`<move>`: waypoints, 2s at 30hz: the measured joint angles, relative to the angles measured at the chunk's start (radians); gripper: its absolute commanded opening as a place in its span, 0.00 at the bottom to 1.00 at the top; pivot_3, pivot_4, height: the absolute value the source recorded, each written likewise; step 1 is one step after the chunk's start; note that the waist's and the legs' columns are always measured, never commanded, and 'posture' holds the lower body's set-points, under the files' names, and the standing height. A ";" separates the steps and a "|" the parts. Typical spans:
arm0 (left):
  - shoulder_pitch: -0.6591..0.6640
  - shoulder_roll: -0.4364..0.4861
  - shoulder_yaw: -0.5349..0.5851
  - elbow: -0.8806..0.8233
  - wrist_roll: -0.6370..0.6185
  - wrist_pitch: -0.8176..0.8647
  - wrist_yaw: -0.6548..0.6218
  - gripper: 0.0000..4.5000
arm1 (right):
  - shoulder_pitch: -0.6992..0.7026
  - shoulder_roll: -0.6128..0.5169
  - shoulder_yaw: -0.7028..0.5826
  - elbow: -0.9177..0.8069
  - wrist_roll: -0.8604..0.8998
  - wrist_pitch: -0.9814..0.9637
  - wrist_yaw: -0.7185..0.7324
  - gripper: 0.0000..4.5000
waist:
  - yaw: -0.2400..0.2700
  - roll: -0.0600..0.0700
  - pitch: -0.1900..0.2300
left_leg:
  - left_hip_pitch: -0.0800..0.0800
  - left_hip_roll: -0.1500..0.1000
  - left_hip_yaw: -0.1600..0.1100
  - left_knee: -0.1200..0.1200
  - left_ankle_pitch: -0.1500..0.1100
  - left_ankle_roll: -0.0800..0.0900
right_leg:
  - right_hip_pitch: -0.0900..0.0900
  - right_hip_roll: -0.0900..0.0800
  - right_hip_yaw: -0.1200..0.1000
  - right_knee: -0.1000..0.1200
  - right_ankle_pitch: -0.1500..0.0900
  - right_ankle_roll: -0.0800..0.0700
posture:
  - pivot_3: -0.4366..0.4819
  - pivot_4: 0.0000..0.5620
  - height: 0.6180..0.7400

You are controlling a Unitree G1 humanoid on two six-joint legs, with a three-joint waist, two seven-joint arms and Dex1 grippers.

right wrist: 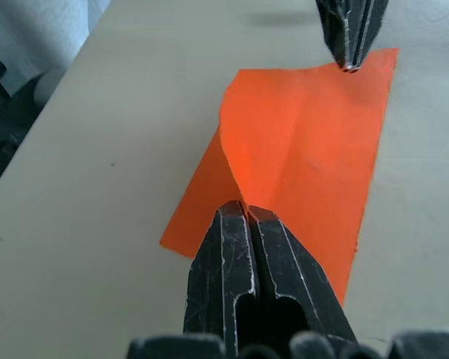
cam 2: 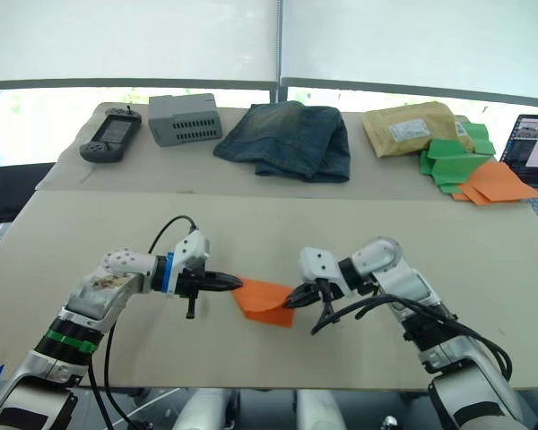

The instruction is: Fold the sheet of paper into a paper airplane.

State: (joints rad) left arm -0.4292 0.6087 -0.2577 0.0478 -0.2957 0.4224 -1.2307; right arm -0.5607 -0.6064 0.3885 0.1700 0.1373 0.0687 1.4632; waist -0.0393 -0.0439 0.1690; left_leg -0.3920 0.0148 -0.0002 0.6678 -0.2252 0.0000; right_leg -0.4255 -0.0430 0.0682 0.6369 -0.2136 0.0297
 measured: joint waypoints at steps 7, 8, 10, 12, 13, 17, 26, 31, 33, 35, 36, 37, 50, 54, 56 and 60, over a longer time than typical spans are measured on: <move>-0.001 0.003 -0.017 0.029 0.030 -0.043 -0.026 0.00 | -0.027 0.000 0.003 0.014 -0.008 -0.058 0.018 0.01 | 0.000 0.000 0.000 | 0.000 0.000 0.000 0.000 0.000 0.000 | 0.000 0.000 0.000 0.000 0.000 0.000 | 0.48 0.27 0.91; -0.001 0.005 -0.022 0.033 0.040 -0.049 -0.029 0.00 | -0.028 0.000 0.005 0.017 -0.011 -0.070 0.019 0.01 | 0.000 0.000 0.000 | 0.000 0.000 0.000 0.000 0.000 0.000 | 0.000 0.000 0.000 0.000 0.000 0.000 | 0.48 0.27 0.91; -0.006 0.005 -0.026 0.043 0.049 -0.053 -0.035 0.00 | -0.043 0.000 0.018 0.020 -0.020 -0.098 0.022 0.01 | 0.000 0.000 0.000 | 0.000 0.000 0.000 0.000 0.000 0.000 | 0.000 0.000 0.000 0.000 0.000 0.000 | 0.48 0.27 0.91; -0.018 -0.002 -0.025 0.053 0.050 -0.050 -0.037 0.00 | -0.063 0.001 0.026 0.022 -0.036 -0.133 0.026 0.01 | 0.000 0.000 0.000 | 0.000 0.000 0.000 0.000 0.000 0.000 | 0.000 0.000 0.000 0.000 0.000 0.000 | 0.48 0.27 0.91; -0.027 -0.007 -0.023 0.054 0.048 -0.047 -0.037 0.00 | -0.069 0.001 0.030 0.024 -0.038 -0.144 0.028 0.01 | 0.002 0.000 0.000 | 0.000 0.000 0.000 0.000 0.000 0.000 | 0.000 0.000 0.000 0.000 0.000 0.000 | 0.48 0.27 0.91; -0.045 -0.009 0.000 0.059 0.019 -0.038 -0.041 0.00 | -0.092 0.007 0.041 0.046 -0.040 -0.197 0.039 0.01 | 0.005 0.000 0.001 | 0.000 0.000 0.000 0.000 0.000 0.000 | 0.000 0.000 0.000 0.000 0.000 0.000 | 0.48 0.27 0.91; -0.047 -0.011 -0.003 0.074 0.028 -0.052 -0.050 0.00 | -0.134 0.017 0.072 0.110 -0.039 -0.254 0.047 0.01 | 0.010 0.000 0.001 | 0.000 0.000 0.000 0.000 0.000 0.000 | 0.000 0.000 0.000 0.000 0.000 -0.001 | 0.48 0.27 0.91; -0.036 -0.035 -0.018 0.138 0.071 -0.107 -0.029 0.00 | -0.137 0.021 0.074 0.125 -0.039 -0.266 0.048 0.01 | 0.010 0.000 0.001 | 0.000 0.000 0.000 0.000 0.000 0.000 | 0.000 0.000 0.000 0.000 0.000 -0.001 | 0.48 0.27 0.91; -0.037 -0.046 -0.018 0.162 0.083 -0.158 -0.027 0.00 | -0.137 0.021 0.074 0.127 -0.039 -0.274 0.048 0.01 | 0.012 0.000 0.001 | 0.001 0.000 0.000 0.000 0.000 0.000 | 0.001 0.000 0.000 0.000 0.000 -0.001 | 0.48 0.27 0.91; -0.044 -0.058 -0.019 0.186 0.089 -0.184 -0.029 0.00 | -0.137 0.020 0.074 0.127 -0.039 -0.279 0.049 0.01 | 0.016 0.000 0.001 | 0.002 0.000 0.000 0.000 0.000 0.000 | 0.001 0.000 0.000 0.000 0.000 -0.001 | 0.48 0.27 0.91; -0.048 -0.065 -0.018 0.200 0.092 -0.194 -0.030 0.00 | -0.137 0.020 0.074 0.127 -0.039 -0.279 0.049 0.01 | 0.019 0.000 0.001 | 0.002 0.000 0.000 0.000 0.000 0.000 | 0.002 0.000 0.000 0.000 0.000 -0.001 | 0.48 0.27 0.91; -0.050 -0.068 -0.018 0.209 0.093 -0.202 -0.033 0.00 | -0.136 0.020 0.074 0.127 -0.039 -0.279 0.049 0.01 | 0.022 0.000 0.001 | 0.003 0.000 0.000 0.000 0.000 0.000 | 0.002 0.000 0.000 0.001 0.000 -0.001 | 0.48 0.27 0.91; -0.041 -0.095 0.002 0.226 0.092 -0.202 -0.040 0.00 | 0.045 0.000 -0.023 -0.058 -0.036 -0.115 -0.114 0.42 | 0.028 0.001 0.001 | 0.002 0.000 0.000 0.000 0.000 0.000 | 0.002 -0.001 0.000 0.001 0.000 -0.001 | 0.48 0.27 0.91; -0.039 -0.095 0.004 0.227 0.092 -0.200 -0.041 0.00 | 0.146 -0.023 -0.101 -0.168 0.010 0.011 -0.186 0.42 | 0.027 0.001 0.001 | 0.002 0.000 0.000 0.000 0.000 0.000 | 0.002 0.000 0.000 0.001 0.000 0.000 | 0.48 0.27 0.91; -0.041 -0.096 0.004 0.231 0.092 -0.200 -0.043 0.00 | 0.207 -0.024 -0.134 -0.232 0.040 0.063 -0.229 0.42 | 0.028 0.001 0.001 | 0.002 0.000 0.000 0.000 0.000 0.000 | 0.002 0.000 0.000 0.001 0.000 -0.001 | 0.48 0.27 0.91; -0.051 -0.101 0.004 0.247 0.092 -0.201 -0.051 0.00 | 0.314 -0.023 -0.160 -0.319 0.069 0.143 -0.297 0.42 | 0.028 0.002 0.000 | 0.002 0.000 0.000 0.000 0.000 0.000 | 0.003 -0.001 0.000 0.000 0.000 0.000 | 0.48 0.27 0.91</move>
State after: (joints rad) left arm -0.4801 0.5072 -0.2536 0.2948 -0.2037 0.2211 -1.2813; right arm -0.2463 -0.6291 0.2281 -0.1489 0.2062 0.2113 1.1660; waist -0.0110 -0.0424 0.1695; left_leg -0.3896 0.0145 0.0001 0.6681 -0.2251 0.0001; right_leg -0.4229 -0.0435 0.0683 0.6372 -0.2137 0.0294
